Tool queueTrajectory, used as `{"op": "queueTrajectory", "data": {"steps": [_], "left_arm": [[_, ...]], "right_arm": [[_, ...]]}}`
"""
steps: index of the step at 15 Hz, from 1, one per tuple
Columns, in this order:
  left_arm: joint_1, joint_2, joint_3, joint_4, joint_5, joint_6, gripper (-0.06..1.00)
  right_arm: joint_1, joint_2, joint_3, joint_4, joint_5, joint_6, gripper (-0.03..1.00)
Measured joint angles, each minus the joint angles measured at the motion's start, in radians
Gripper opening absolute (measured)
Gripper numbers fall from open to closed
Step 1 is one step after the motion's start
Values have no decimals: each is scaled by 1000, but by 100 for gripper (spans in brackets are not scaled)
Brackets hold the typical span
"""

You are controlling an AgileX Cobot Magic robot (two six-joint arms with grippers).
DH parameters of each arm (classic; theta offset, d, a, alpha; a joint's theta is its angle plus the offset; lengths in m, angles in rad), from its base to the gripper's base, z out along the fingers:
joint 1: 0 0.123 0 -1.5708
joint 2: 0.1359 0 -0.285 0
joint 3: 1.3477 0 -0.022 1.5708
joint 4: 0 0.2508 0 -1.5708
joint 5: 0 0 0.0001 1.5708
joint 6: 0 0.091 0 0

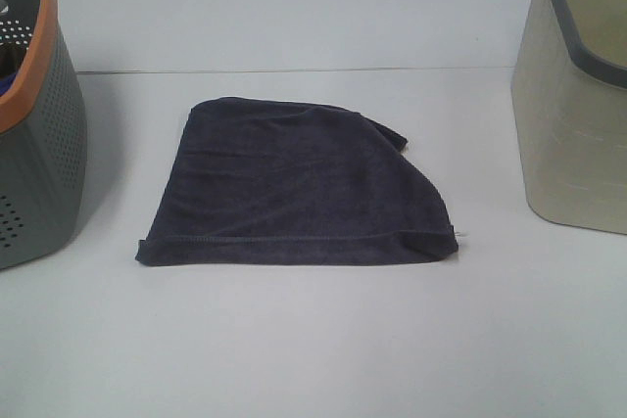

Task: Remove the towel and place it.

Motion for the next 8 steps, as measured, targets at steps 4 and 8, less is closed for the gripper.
{"op": "queueTrajectory", "data": {"steps": [4,8], "left_arm": [[0,0,0,0,-1,0,81],[0,0,0,0,-1,0,81]], "right_arm": [[0,0,0,0,0,0,75],[0,0,0,0,0,0,75]]}}
